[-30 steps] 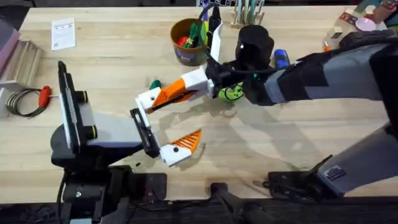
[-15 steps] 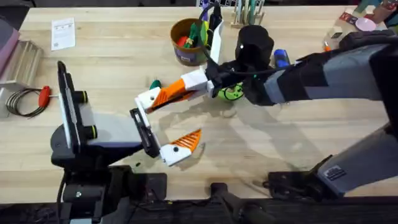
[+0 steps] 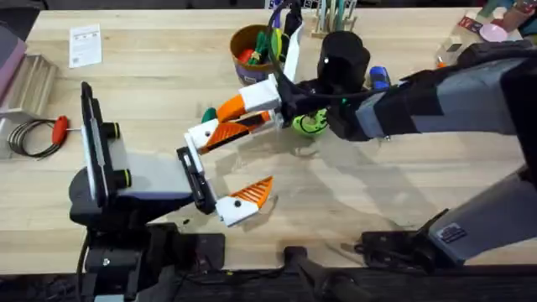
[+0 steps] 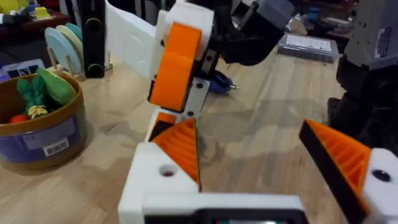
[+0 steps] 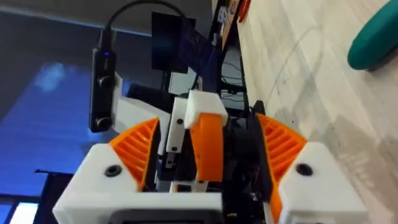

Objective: Pick up the gripper from the table and insert it into the empty holder that is missing its gripper. Then pick up a screw, insert it into the mounting hole, and use the screwdriver to tighten it. Finally, clean up the table by picking up the vegetable and placing it into the bucket.

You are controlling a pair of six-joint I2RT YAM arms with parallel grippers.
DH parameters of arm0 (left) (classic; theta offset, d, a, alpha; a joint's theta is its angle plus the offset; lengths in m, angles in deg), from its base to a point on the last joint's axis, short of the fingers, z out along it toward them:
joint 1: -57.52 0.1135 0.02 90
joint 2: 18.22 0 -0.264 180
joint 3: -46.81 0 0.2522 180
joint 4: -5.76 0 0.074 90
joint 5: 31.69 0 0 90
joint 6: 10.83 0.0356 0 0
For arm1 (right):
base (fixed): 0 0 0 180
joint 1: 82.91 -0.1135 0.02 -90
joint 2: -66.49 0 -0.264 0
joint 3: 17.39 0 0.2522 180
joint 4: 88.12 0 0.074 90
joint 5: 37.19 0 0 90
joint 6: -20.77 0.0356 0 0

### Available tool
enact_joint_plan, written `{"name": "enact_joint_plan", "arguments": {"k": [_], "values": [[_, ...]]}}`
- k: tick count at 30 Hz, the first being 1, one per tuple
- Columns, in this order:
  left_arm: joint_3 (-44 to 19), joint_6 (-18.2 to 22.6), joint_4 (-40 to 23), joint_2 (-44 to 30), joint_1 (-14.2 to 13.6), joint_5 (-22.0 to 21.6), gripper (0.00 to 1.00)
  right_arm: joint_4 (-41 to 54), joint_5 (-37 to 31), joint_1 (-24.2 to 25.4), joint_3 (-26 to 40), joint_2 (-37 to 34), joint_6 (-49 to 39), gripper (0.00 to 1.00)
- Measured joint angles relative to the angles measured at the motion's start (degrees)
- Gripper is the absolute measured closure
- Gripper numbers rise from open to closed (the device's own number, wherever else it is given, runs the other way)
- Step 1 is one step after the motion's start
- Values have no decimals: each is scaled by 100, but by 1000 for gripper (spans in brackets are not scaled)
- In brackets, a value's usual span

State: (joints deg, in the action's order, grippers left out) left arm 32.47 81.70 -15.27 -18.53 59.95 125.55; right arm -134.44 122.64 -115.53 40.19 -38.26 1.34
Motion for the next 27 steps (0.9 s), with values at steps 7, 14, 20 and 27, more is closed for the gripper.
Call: {"name": "enact_joint_plan", "arguments": {"k": [7,14,20,27], "values": [[0,1,-2,-1,0,31,15,3,-62,0,7,0,-13,161],[0,1,-2,-1,0,31,14,1697,-329,77,9,795,-615,159],[0,2,-2,0,0,32,14,4855,-1089,364,173,2090,-2034,159],[0,0,-4,0,0,33,15,8570,-2546,768,1232,3045,-3785,157]]}}
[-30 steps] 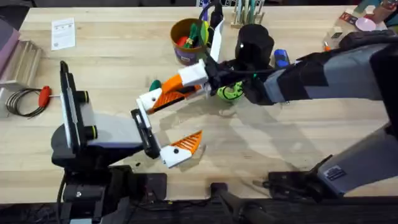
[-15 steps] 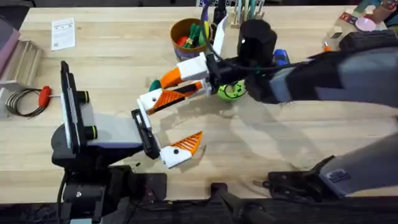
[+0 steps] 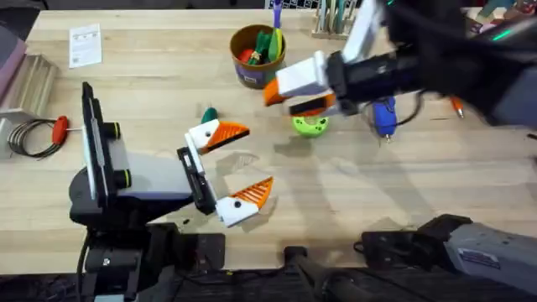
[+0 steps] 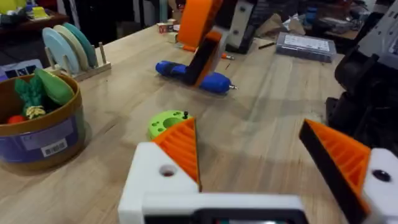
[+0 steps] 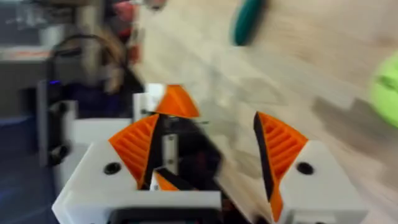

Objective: Pick up the gripper from the table and insert it into the empty holder that is missing its gripper. Then pick up a screw, insert it into the mounting hole, and use the screwdriver to tighten it. Finally, clean up the table by picking up the vegetable and placing it into the bucket.

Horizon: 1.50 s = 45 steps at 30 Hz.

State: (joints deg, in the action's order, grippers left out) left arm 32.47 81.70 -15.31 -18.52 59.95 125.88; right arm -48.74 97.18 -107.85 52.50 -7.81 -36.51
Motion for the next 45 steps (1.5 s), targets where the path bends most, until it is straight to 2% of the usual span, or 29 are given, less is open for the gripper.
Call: {"name": "enact_joint_plan", "arguments": {"k": [4,7,12,16,23,29,34,41,45], "values": [[0,1,0,1,0,0,15,1792,-1199,91,914,122,-812,157],[0,1,0,0,0,0,16,2651,-2103,91,1459,122,-1245,156],[0,0,0,-1,0,0,15,3380,-3328,91,1855,115,-1645,157],[0,1,0,1,0,0,15,3604,-3961,91,1892,-85,-1787,157],[0,0,0,-1,0,2,15,3601,-4426,-55,1894,-860,-2229,162],[0,0,0,0,0,15,15,3568,-4504,-384,1894,-1325,-3018,168],[0,2,0,-1,0,15,15,3540,-4524,-475,1894,-1649,-3639,171],[0,0,0,-1,0,15,15,3213,-4565,-475,1892,-2096,-4150,234],[0,1,0,0,0,15,15,3010,-4589,-475,1894,-2364,-4242,305]]}}
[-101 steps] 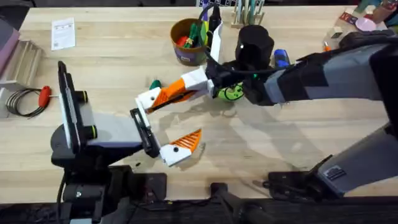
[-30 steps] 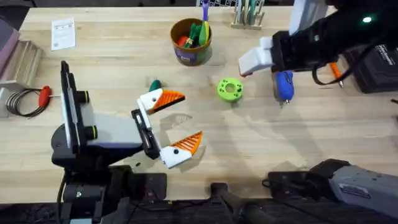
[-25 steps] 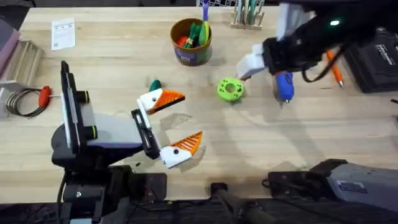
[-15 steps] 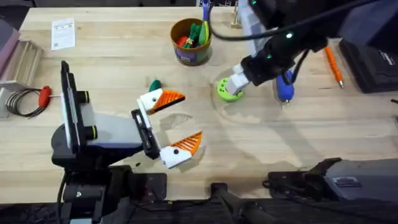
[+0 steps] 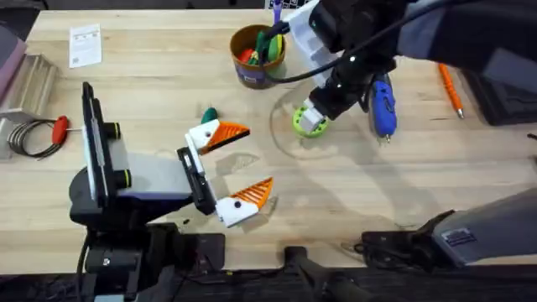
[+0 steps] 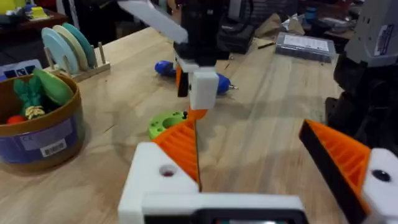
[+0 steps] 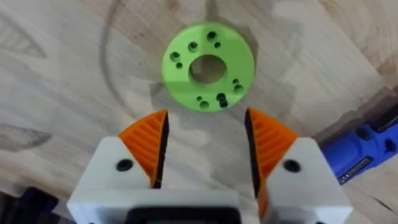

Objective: Pick up the gripper from the table and insert it into the empty holder that is missing its gripper. Then pick up a screw, insert it into the mounting hole, and use the screwdriver to tighten it. Finally, clean up the table by picking up the vegetable and placing it into the bucket.

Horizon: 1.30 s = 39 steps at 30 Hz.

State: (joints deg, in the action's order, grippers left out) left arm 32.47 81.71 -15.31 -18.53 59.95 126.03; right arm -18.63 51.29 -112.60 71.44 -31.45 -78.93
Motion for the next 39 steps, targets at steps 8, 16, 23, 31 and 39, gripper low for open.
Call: {"name": "enact_joint_plan", "arguments": {"k": [8,16,23,31,39], "values": [[0,1,0,-1,0,2,14,-224,-247,2,0,-167,-67,418],[0,1,0,-1,0,0,15,-426,-320,2,-158,-167,-65,477],[0,1,0,-1,0,0,15,-625,-322,60,-388,-167,-14,499],[0,1,0,1,0,0,15,-713,-322,87,-479,-167,27,555],[0,1,0,1,0,0,15,-712,-322,87,-479,-169,33,672]]}}
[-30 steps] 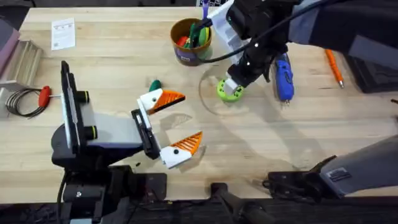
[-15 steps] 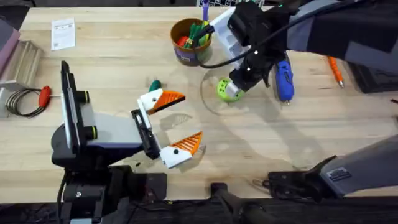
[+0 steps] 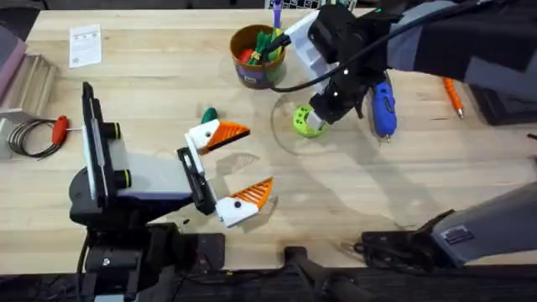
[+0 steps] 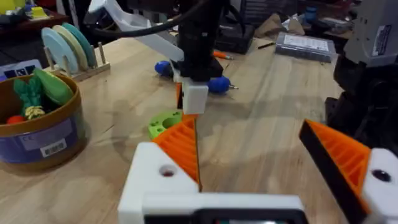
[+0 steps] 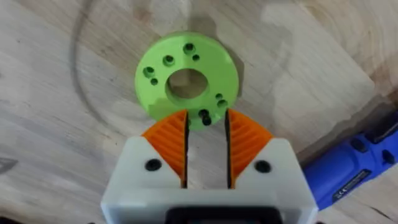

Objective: Pick up the gripper from the table and insert it into the empty holder that is missing its gripper. Then pick up a screw, insert it into the mounting hole, and use the screwdriver to tighten it. Finally, clean up the table by picking up the vegetable and placing it into the bucket.

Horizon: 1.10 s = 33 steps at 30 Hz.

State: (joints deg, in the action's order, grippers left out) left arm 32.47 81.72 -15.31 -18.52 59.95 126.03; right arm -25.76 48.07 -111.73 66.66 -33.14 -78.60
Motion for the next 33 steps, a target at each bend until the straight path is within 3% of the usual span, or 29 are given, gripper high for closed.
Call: {"name": "enact_joint_plan", "arguments": {"k": [8,22,33], "values": [[0,-2,0,-1,0,2,15,-32,7,0,0,-125,16,756],[0,-2,0,-1,0,1,14,-1,-34,2,0,-125,16,988],[0,0,0,-1,0,1,14,104,-31,2,0,-100,21,995]]}}
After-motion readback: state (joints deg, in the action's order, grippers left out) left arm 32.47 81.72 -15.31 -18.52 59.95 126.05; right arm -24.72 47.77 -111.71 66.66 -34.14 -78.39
